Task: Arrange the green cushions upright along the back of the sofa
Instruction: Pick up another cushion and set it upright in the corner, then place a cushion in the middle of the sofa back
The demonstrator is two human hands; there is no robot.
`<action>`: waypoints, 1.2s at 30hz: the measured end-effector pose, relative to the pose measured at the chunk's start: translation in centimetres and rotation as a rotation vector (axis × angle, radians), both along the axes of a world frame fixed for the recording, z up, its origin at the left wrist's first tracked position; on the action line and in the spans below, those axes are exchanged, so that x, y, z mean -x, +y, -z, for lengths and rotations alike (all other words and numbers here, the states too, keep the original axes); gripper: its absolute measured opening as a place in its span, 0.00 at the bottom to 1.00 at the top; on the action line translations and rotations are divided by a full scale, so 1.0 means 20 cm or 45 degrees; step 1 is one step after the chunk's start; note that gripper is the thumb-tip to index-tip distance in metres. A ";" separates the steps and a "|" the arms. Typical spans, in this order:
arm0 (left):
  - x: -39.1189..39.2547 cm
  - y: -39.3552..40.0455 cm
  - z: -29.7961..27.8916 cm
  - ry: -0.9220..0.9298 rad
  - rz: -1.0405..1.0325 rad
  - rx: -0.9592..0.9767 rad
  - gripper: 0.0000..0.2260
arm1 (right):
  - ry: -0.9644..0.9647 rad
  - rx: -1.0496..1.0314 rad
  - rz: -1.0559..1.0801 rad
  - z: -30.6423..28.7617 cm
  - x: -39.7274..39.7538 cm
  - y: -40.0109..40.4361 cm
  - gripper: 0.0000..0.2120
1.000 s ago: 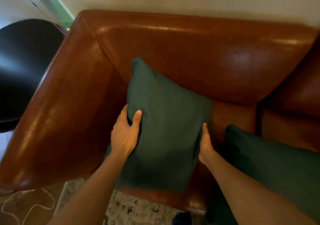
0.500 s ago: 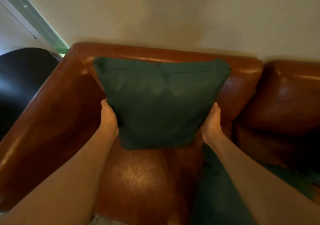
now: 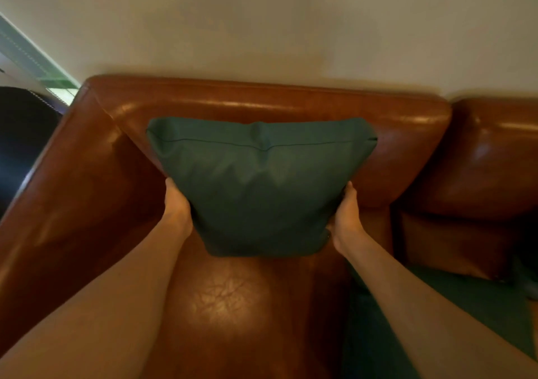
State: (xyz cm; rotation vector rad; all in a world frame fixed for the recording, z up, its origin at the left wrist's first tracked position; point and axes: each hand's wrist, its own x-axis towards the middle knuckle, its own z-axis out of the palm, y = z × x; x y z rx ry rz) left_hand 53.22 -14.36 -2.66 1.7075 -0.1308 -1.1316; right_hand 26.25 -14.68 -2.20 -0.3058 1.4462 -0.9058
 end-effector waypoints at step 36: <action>0.65 0.62 0.20 -0.104 1.001 -0.655 0.08 | 0.335 -0.335 -0.005 0.09 0.55 0.68 0.16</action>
